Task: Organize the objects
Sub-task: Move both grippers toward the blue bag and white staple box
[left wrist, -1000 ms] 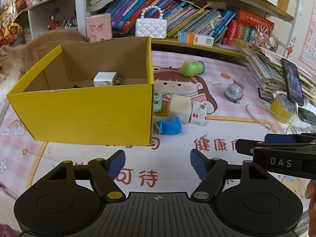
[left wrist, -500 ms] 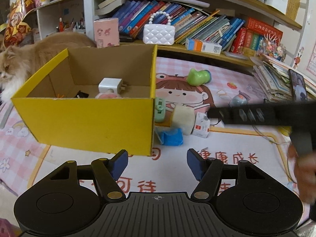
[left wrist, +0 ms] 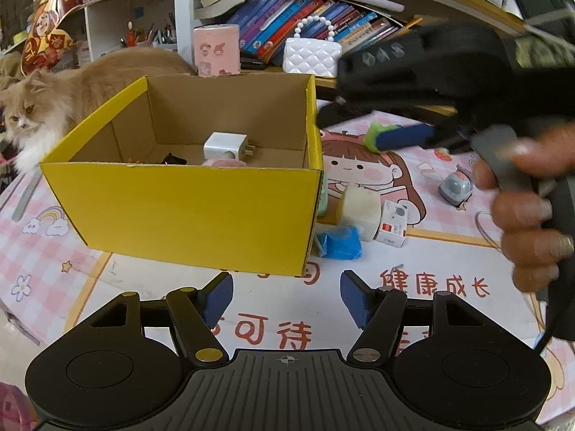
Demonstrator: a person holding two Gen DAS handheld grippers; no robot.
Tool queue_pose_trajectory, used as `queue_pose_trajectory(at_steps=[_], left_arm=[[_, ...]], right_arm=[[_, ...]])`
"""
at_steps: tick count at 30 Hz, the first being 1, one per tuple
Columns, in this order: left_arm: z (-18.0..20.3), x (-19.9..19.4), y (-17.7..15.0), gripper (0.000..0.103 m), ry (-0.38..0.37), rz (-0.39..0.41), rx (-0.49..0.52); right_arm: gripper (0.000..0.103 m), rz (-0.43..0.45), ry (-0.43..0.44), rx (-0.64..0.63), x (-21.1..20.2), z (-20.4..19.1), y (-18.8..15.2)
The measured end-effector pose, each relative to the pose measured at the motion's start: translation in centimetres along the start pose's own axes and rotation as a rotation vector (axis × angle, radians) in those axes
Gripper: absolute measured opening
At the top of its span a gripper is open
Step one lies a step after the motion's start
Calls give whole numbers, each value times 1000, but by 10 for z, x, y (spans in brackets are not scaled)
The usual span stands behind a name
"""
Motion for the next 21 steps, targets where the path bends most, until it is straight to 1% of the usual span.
queue_pose_trajectory(at_steps=[3, 4, 5, 6, 7, 8, 10, 12, 15, 21], left_arm=[[-3, -1, 0, 66, -2, -1, 2], [-4, -2, 0, 66, -2, 0, 2], [-5, -2, 0, 66, -2, 1, 1], [-7, -3, 1, 66, -1, 4, 1], [-8, -4, 1, 66, 1, 7, 0], [-10, -5, 1, 66, 2, 9, -2], [-15, -8, 1, 66, 6, 12, -6], [-20, -10, 0, 66, 10, 13, -11], [-26, -12, -1, 66, 18, 14, -20], [-39, -18, 1, 66, 30, 28, -36]], right_arm=[[53, -31, 14, -21, 5, -14, -1], [49, -42, 20, -29, 7, -18, -2], [42, -51, 27, -38, 9, -22, -4], [38, -57, 35, -47, 10, -26, -5], [28, -66, 46, -61, 12, -31, -7], [27, -74, 55, -74, 13, -35, -9], [27, -54, 22, -127, 13, -40, -10], [25, -48, 16, -165, 13, -44, -12], [25, -63, 49, -156, 15, -51, -14], [25, -41, 39, -208, 22, -70, -14]])
Point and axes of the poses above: each gripper's, at about its wrist camera, not at the fingertips, and x roughly the way its jaws point, z to its right, y to its top, the point moved 10 cm from there along x, roughly the way its jaws point, and after that the axes turned 12 degrees about -y, right-handed, at the moved point
